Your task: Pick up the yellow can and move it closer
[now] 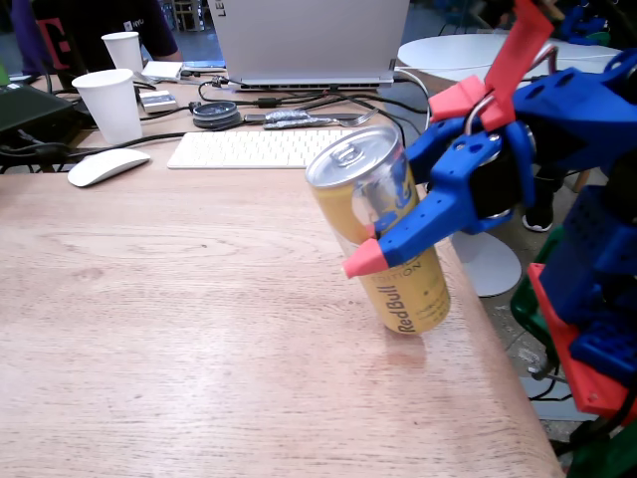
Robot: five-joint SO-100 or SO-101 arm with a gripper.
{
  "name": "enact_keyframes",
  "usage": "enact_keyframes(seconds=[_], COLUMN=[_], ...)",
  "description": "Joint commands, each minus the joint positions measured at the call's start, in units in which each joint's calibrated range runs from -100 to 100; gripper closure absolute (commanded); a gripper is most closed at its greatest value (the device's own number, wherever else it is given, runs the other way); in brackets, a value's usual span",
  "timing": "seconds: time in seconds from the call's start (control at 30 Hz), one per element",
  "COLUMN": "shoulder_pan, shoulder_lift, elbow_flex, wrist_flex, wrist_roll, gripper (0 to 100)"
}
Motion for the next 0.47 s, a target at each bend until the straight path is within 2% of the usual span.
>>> enact_keyframes(seconds=[0.0, 0.43], shoulder_pan=[-0.30, -0.30], shoulder_lift=[-2.09, -2.09], elbow_flex=[-6.17, -5.60], wrist_flex=[-1.34, -0.44], wrist_roll=[-0.20, -0.20], gripper=[80, 80])
